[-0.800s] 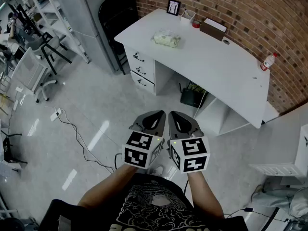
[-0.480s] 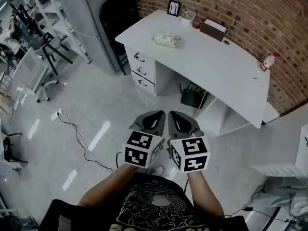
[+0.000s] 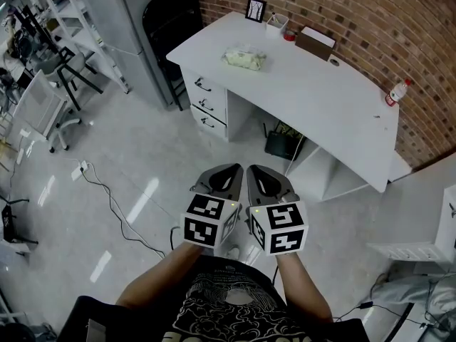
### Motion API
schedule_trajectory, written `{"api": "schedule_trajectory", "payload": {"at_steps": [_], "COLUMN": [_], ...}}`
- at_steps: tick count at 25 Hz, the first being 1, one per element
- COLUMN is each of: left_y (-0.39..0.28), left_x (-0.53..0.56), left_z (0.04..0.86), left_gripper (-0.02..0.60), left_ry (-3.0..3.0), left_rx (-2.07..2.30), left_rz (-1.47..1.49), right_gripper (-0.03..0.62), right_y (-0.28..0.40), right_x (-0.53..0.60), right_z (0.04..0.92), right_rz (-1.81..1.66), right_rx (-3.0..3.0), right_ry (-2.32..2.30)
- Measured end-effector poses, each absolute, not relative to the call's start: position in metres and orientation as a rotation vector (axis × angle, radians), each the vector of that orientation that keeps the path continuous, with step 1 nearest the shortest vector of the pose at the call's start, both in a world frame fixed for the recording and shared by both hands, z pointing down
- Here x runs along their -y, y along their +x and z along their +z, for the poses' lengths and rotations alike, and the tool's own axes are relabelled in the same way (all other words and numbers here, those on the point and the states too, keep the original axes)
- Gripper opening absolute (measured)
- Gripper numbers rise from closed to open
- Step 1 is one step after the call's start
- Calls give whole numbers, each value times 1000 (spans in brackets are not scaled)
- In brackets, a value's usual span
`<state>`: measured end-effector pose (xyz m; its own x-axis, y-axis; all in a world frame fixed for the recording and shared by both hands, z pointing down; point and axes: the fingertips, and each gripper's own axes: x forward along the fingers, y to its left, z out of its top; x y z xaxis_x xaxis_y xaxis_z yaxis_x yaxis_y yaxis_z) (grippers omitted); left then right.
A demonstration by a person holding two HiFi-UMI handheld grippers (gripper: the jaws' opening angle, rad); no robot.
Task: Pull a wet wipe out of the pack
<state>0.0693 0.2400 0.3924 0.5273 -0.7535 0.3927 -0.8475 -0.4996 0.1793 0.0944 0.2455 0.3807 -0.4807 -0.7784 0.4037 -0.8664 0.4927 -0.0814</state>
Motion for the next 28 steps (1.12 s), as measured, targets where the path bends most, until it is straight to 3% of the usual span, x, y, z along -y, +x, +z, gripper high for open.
{"api": "schedule_trajectory", "payload": {"at_steps": [28], "left_y": [9], "left_x": [-76], "left_z": [384], "left_gripper": [11], "left_ry": [2517], "left_rx": [1135], "left_rz": [382], "right_gripper": [18], "right_y": [29], "right_x": [-91], "right_z": [380], "right_rz": [435], "right_rx": [2283], "right_ry": [1512]}}
